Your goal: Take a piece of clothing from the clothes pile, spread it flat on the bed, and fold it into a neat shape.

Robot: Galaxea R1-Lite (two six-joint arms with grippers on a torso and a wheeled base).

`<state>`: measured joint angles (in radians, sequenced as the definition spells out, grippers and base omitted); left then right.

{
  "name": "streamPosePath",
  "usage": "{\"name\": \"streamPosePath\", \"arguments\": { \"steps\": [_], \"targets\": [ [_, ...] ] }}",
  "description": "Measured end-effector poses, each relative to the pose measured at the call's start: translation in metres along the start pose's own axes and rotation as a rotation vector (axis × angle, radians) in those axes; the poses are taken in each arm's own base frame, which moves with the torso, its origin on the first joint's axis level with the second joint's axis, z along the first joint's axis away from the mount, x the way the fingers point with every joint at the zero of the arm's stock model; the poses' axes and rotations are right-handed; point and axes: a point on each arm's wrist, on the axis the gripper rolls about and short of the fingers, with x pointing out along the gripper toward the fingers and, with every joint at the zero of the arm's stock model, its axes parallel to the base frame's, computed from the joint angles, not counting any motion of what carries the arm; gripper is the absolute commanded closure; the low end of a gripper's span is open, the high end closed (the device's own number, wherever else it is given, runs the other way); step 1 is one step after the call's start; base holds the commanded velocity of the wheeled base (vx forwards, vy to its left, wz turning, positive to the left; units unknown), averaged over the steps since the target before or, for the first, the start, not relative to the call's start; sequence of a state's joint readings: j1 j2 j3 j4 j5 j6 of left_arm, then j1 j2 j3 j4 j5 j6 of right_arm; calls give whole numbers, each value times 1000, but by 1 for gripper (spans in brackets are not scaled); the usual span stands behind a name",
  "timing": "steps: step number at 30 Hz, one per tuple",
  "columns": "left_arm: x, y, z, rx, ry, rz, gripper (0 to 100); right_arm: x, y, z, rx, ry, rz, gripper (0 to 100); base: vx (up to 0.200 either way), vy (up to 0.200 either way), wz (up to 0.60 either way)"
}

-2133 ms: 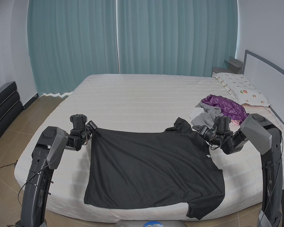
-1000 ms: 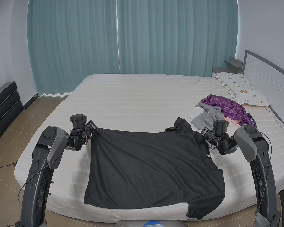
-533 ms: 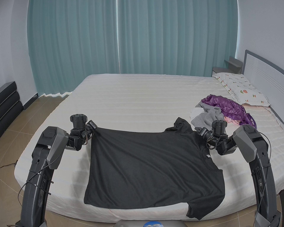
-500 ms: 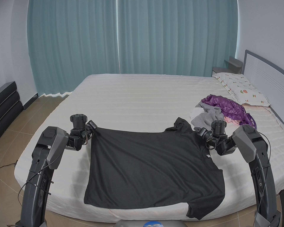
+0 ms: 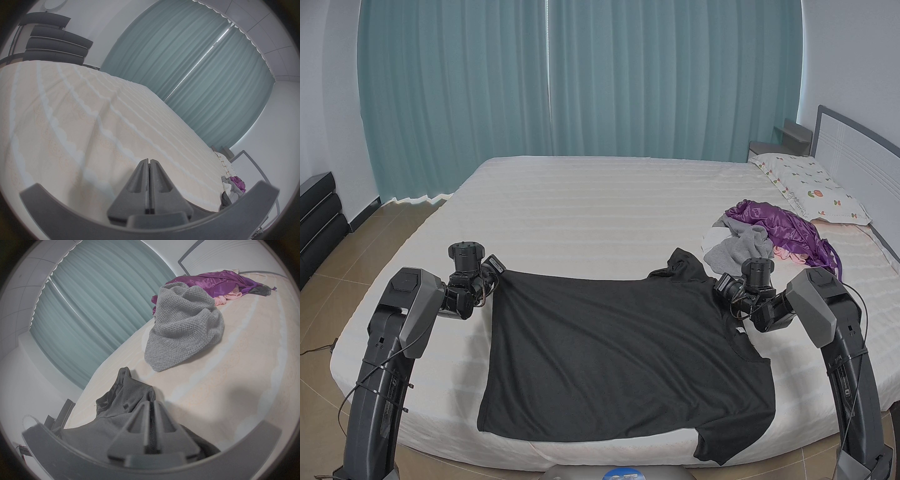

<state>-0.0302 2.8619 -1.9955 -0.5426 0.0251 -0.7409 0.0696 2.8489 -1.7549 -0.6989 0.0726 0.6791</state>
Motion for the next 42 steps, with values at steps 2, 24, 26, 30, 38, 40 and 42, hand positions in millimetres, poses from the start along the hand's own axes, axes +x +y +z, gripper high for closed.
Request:
{"name": "streamPosePath", "arguments": {
  "steps": [2, 24, 26, 30, 38, 40, 42],
  "targets": [
    [0, 0, 0, 1, 0, 0, 100, 0, -1, 2, 1, -8, 2, 100, 0, 0, 0],
    [1, -5, 5, 3, -59, -57, 100, -3, -1, 45, 11, -205, -18, 100, 0, 0, 0],
    [0, -6, 6, 2, -72, -70, 100, -3, 1, 48, 11, -223, -18, 100, 0, 0, 0],
    [0, -11, 8, 2, -101, -104, 100, -3, 3, 53, 11, -253, -26, 100, 0, 0, 0],
    [-3, -23, 11, 14, -175, -159, 100, -2, 0, 56, 8, -304, -45, 100, 0, 0, 0],
    [-3, -25, 10, 25, -178, -162, 100, -2, -1, 56, 8, -314, -58, 100, 0, 0, 0],
    [-3, -25, 11, 30, -181, -163, 100, -1, -2, 58, 9, -328, -62, 100, 0, 0, 0]
  ]
}}
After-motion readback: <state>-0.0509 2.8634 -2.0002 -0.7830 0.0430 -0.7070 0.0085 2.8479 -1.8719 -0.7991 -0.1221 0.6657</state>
